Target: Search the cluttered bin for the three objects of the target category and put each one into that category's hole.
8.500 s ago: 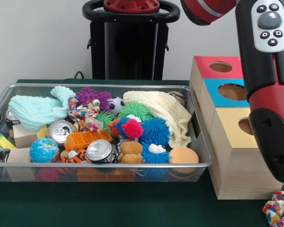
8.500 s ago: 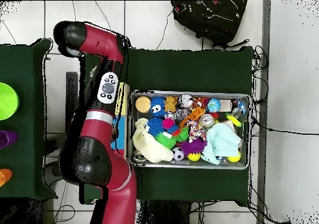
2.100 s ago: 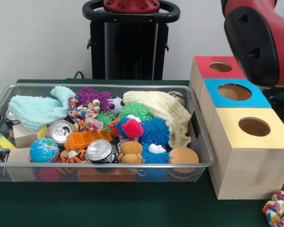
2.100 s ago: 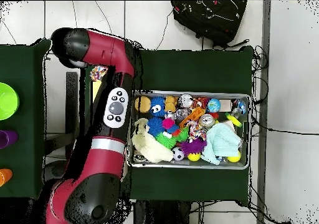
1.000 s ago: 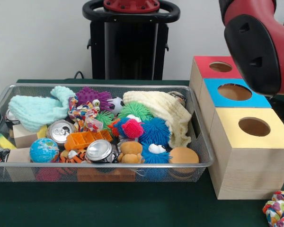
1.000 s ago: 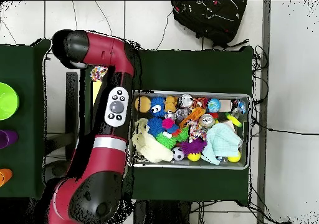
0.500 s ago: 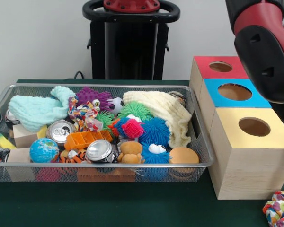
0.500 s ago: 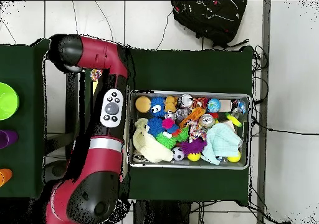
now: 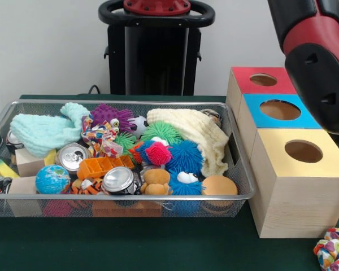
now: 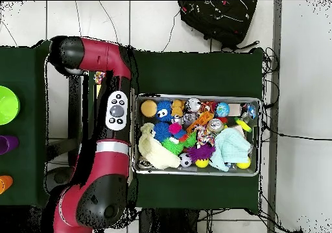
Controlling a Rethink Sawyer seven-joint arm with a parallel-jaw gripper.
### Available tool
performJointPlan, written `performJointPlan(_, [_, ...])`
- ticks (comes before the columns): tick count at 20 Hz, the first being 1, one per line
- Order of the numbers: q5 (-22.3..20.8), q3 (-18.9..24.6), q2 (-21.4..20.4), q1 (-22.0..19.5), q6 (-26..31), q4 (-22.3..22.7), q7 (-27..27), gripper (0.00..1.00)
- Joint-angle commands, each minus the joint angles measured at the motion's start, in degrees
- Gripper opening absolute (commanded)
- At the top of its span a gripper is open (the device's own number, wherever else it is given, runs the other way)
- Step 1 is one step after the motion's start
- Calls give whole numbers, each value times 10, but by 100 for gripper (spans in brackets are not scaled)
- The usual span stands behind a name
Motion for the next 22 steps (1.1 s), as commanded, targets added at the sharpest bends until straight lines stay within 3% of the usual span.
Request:
performJointPlan(1, [7,4,43,-27,7,3,162,100])
performJointPlan(7, [-6,44,26,-21,0,36,135,100])
performJointPlan(9, [-20,79,-5,-14,-12,84,109,100])
performJointPlan(12, [-42,136,-90,-4,-35,205,41,100])
performJointPlan(16, [-53,184,-169,-12,-51,312,-38,100])
performJointPlan(19, [-67,202,-201,-21,-61,355,-70,100])
performJointPlan(22, [-96,206,-204,-39,-54,353,-93,100])
